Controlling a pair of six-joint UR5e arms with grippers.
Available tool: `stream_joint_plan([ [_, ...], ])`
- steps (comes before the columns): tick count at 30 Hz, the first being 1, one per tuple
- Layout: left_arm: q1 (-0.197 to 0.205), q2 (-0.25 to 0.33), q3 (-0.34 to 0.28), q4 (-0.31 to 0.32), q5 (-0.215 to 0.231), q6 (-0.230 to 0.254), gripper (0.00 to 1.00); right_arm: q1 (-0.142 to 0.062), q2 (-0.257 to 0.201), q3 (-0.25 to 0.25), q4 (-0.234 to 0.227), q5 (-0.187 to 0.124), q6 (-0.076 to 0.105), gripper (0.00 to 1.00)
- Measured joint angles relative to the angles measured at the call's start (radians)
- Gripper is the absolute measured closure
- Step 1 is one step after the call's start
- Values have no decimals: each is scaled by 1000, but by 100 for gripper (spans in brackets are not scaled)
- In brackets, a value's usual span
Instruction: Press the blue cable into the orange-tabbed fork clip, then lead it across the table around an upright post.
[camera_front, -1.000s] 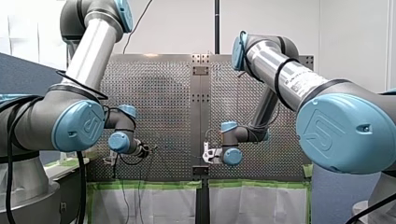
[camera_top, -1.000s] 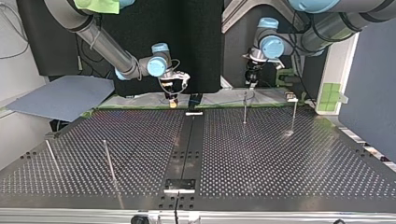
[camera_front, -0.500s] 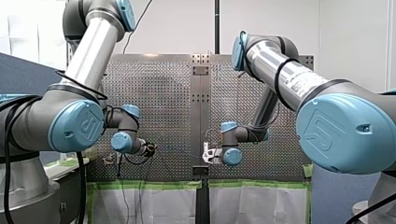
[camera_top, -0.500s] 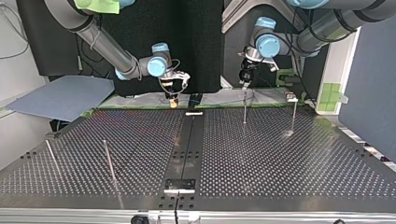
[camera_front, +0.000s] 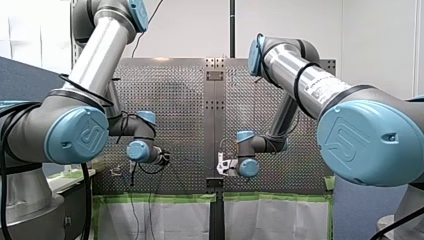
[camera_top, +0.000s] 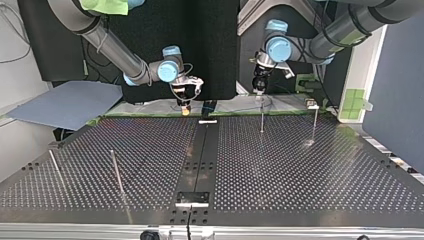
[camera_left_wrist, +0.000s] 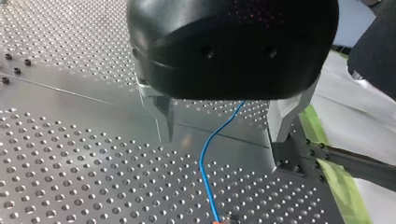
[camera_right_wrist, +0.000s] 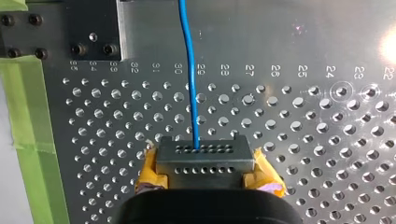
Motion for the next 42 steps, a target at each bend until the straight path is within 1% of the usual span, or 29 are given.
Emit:
stream_joint_plan([
  [2, -10, 0, 3, 6, -12, -11, 0, 0, 0, 0, 0, 0, 0, 100],
  [6, -30, -1, 13, 15, -51, -36, 0, -1, 1, 0, 0, 0, 1, 100],
  [9, -38, -1, 21, 21, -79, -41, 0, -1, 1, 0, 0, 0, 0, 100],
  [12, -44, -2, 27, 27, -98, -42, 0, 0, 2, 0, 1, 0, -1, 100],
  [17, -53, -9, 34, 30, -111, -43, 0, 1, 2, 0, 1, 0, -1, 100],
  [23, -67, -59, 59, 47, -125, -42, 0, 1, 2, 0, 2, 0, 0, 100],
  [27, -77, -91, 86, 49, -140, -43, 0, 2, 3, 0, 3, -1, -1, 100],
  [31, -90, -99, 106, 46, -147, -46, 0, 3, 3, 0, 4, -1, -1, 100],
  [37, -99, -100, 117, 44, -155, -49, 0, 4, 3, 0, 5, -2, -2, 100],
  [42, -113, -101, 145, 41, -188, -49, 0, 4, 4, 0, 6, -1, -2, 100],
])
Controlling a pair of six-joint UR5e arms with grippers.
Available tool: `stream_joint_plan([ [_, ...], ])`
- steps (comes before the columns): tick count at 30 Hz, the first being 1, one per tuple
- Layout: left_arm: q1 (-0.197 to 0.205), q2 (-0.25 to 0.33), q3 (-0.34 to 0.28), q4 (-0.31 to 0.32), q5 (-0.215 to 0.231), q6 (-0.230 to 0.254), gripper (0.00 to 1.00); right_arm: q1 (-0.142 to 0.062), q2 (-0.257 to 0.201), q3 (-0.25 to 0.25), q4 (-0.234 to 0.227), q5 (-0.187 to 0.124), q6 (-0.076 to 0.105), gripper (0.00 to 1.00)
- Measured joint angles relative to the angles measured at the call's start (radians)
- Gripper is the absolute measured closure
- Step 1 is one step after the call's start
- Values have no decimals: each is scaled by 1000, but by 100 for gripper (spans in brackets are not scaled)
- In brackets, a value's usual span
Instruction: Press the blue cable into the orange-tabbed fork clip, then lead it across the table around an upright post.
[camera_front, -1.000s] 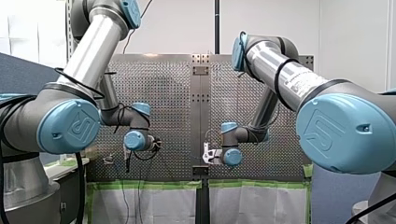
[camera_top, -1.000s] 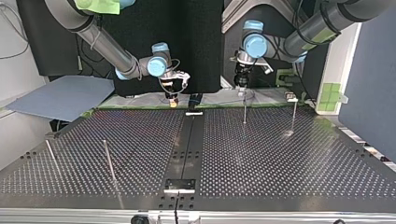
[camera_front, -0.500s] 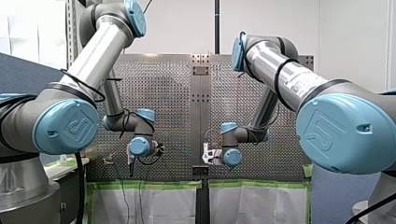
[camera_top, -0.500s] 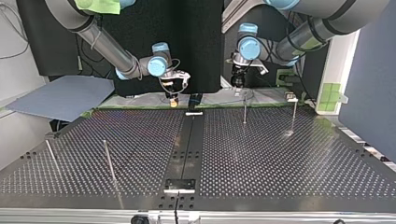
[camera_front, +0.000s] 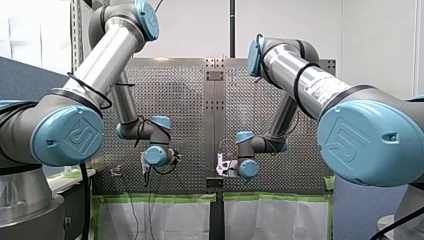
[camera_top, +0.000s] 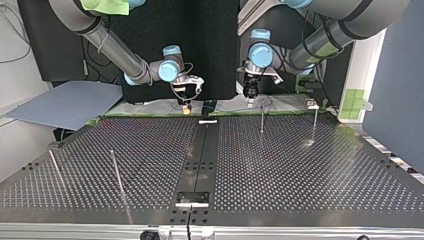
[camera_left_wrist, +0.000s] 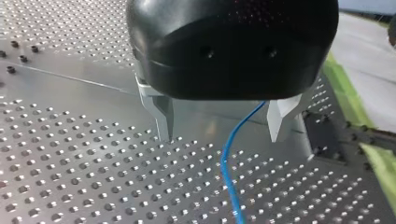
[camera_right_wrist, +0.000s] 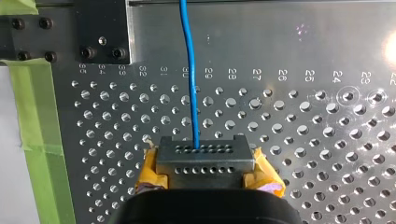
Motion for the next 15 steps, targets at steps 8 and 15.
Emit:
stream_joint_plan([
  [8, -12, -47, 64, -39, -42, 13, 0, 1, 0, 0, 1, 0, -1, 100],
  [15, -23, -94, 132, -65, -72, 11, 0, 1, 1, 0, 2, 0, -3, 100],
])
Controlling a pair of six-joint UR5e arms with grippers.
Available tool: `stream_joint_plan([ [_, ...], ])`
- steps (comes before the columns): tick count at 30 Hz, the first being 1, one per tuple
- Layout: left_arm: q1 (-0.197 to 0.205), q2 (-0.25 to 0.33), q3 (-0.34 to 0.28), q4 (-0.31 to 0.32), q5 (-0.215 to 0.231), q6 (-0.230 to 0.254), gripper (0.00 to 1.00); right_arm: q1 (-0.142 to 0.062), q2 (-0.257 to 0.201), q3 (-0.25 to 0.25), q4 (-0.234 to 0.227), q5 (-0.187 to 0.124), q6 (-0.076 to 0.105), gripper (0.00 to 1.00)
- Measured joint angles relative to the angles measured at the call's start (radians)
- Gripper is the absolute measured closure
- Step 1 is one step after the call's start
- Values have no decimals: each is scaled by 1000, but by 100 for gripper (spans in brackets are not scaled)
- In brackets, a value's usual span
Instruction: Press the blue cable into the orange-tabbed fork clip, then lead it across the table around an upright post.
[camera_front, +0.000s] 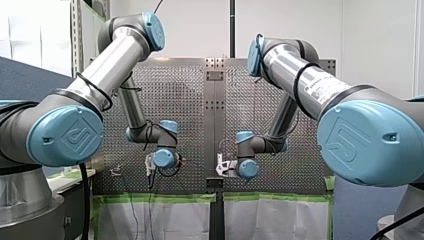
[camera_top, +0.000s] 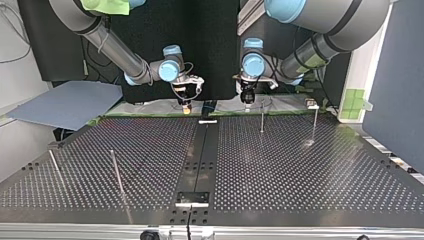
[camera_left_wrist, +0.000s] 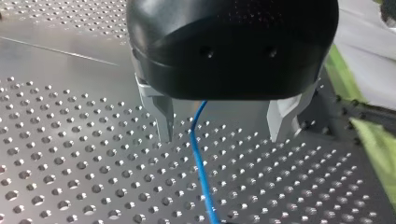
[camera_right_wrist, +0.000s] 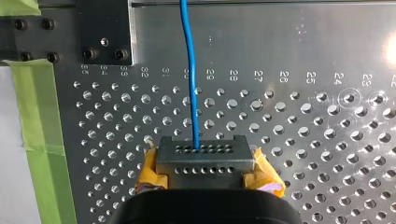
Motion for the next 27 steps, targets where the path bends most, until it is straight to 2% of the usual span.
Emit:
stream_joint_plan([
  [6, -1, -4, 41, -5, -23, -2, 0, 0, 0, 0, -1, 0, -4, 100],
  [16, 1, -7, 50, -9, -66, 22, 0, -1, 1, 0, -2, 0, -6, 100],
  [23, 2, -8, 55, -6, -71, 23, 0, -2, 1, 0, -1, 0, -6, 100],
  [27, -2, -29, 69, -5, -68, 23, 0, -1, 1, 0, -2, 0, -6, 100],
])
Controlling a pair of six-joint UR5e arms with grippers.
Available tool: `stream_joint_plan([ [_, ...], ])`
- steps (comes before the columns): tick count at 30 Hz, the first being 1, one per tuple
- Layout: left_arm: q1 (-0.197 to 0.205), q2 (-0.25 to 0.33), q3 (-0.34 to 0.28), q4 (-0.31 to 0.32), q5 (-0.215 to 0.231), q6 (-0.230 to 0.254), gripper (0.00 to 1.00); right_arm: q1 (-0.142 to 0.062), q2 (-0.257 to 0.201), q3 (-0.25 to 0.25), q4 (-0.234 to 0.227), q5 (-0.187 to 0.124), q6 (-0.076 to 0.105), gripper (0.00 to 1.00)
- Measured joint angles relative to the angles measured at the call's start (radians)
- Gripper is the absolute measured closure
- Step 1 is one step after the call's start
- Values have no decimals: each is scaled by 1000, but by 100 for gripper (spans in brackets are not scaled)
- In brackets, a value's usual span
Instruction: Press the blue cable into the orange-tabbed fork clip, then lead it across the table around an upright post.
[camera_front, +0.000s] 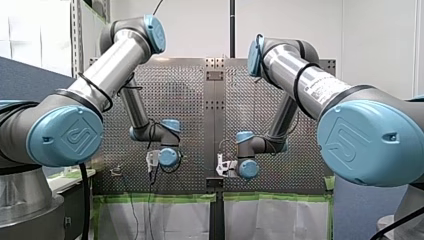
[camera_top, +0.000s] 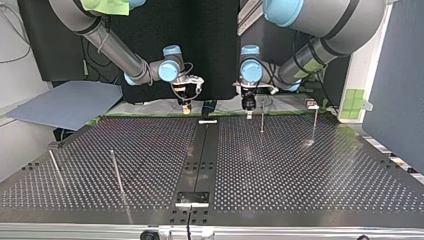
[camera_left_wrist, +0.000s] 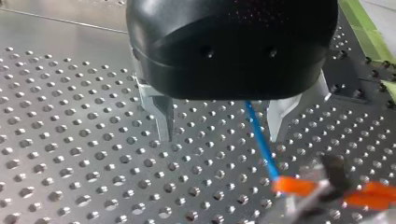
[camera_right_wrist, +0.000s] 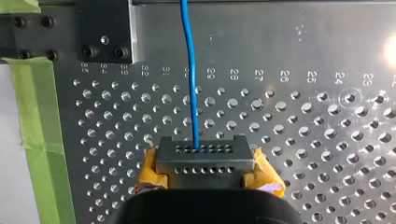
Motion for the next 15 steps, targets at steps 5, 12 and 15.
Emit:
stream_joint_plan([
  [5, -8, -42, 30, -15, 3, -14, 0, 0, 1, 0, 2, -2, 0, 100],
  [12, -11, -68, 90, -65, -1, -35, 0, -3, 1, 0, 2, -4, 0, 100],
  [15, -8, -69, 103, -91, -2, -42, 0, -4, 1, 0, 2, -5, -1, 100],
])
